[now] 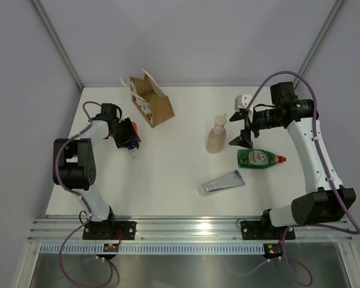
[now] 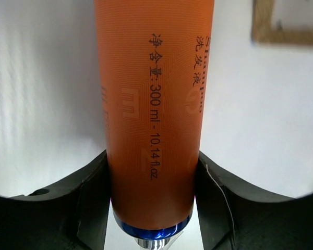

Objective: Place the personal care products into the canvas bag

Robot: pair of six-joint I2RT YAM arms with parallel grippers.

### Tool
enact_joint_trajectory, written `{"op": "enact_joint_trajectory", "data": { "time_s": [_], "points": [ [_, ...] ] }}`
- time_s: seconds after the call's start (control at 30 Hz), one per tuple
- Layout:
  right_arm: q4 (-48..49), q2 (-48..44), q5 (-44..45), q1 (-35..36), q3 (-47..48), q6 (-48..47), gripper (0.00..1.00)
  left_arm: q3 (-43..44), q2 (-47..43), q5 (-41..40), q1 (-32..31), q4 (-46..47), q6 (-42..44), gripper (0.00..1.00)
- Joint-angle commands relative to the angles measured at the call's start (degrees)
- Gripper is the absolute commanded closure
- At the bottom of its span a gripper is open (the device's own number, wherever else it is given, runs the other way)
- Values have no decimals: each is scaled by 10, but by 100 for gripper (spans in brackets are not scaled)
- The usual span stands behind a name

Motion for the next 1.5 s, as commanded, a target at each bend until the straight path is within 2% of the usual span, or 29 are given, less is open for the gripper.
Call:
{"op": "enact_joint_trajectory", "data": {
  "time_s": [0.0,0.07,0.17,0.2,0.3,0.37,0.5,0.63,0.8,0.93,1.03,1.17,1.23,1.27,1.37,1.4,1.47],
  "points": [
    [-78,1,-10,36,23,-157,1,-53,-117,141,-1,2,16,100],
    [-88,5,-5,54,18,-191,0,-76,-164,173,-1,-10,14,100],
    [-109,12,6,94,-1,-290,0,-116,-208,264,-1,-28,-3,100],
    [-107,16,10,119,-5,-328,1,-136,-217,309,-2,-31,-17,100],
    [-80,20,24,157,-28,-387,1,-155,-257,379,-14,-44,-27,100],
    [-36,18,32,196,-51,-385,1,-167,-294,400,-31,-51,-32,100],
    [126,10,52,264,-97,-357,1,-180,-352,459,-65,-64,-50,100],
    [225,22,73,324,-127,-352,0,-185,-388,476,-127,-66,-70,100],
    [405,34,119,392,-166,-271,1,-191,-408,477,-174,-71,-85,100],
    [441,44,158,414,-174,-255,0,-195,-425,479,-190,-71,-91,100],
    [416,46,160,429,-183,-284,0,-196,-430,482,-194,-64,-97,100],
    [472,57,190,457,-217,-266,1,-190,-428,489,-208,-52,-105,100],
    [473,71,199,465,-212,-256,8,-184,-427,489,-208,-57,-103,100],
    [468,77,200,466,-208,-243,19,-182,-428,488,-208,-69,-98,100],
    [459,81,205,466,-194,-225,40,-181,-430,485,-208,-77,-90,97],
    [456,79,207,466,-191,-223,54,-183,-429,483,-208,-78,-90,94],
    [455,72,207,466,-191,-210,63,-181,-431,479,-208,-80,-89,89]
  ]
}}
